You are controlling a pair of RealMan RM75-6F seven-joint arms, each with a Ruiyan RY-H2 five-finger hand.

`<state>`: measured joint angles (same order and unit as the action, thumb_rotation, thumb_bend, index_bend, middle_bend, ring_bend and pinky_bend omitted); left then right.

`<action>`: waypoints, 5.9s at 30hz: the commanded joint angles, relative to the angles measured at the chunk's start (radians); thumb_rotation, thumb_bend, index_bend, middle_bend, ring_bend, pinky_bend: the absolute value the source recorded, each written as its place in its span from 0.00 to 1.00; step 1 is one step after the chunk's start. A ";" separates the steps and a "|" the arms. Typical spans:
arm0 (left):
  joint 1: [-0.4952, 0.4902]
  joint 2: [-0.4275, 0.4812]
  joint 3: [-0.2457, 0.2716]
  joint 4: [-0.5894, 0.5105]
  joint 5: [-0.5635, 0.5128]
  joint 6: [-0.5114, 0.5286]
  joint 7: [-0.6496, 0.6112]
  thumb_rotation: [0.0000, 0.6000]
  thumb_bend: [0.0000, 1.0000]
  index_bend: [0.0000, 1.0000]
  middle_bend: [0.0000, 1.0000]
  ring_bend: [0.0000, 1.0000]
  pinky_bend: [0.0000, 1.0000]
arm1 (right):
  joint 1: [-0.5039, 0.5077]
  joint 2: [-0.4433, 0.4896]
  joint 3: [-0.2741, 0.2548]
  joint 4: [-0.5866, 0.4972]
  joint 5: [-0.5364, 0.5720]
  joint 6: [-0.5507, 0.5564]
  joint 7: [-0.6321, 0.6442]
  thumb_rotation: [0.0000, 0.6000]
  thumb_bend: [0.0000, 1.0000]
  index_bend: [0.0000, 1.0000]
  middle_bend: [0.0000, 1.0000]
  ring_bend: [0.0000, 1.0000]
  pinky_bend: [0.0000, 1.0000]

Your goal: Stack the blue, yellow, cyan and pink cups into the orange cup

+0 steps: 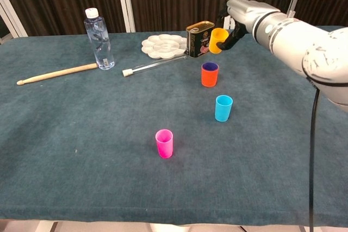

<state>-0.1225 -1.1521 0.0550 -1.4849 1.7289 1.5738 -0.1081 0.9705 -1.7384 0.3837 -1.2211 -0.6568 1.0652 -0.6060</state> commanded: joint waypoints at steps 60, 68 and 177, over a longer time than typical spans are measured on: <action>-0.004 -0.002 0.011 -0.002 0.009 -0.015 0.010 1.00 0.42 0.00 0.00 0.00 0.08 | -0.169 0.153 -0.281 -0.266 -0.264 -0.138 0.110 1.00 0.47 0.42 0.00 0.00 0.00; -0.003 0.000 0.011 -0.002 0.009 -0.013 0.006 1.00 0.42 0.00 0.00 0.00 0.08 | -0.164 0.113 -0.262 -0.233 -0.244 -0.132 0.102 1.00 0.47 0.54 0.00 0.00 0.00; 0.003 0.016 0.007 -0.004 -0.001 -0.002 -0.014 1.00 0.42 0.00 0.00 0.00 0.08 | -0.087 -0.003 -0.252 -0.348 -0.177 -0.203 0.194 1.00 0.47 0.54 0.03 0.00 0.01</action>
<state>-0.1204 -1.1367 0.0618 -1.4886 1.7279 1.5711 -0.1211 0.8833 -1.7411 0.1316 -1.5698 -0.8343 0.8623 -0.4115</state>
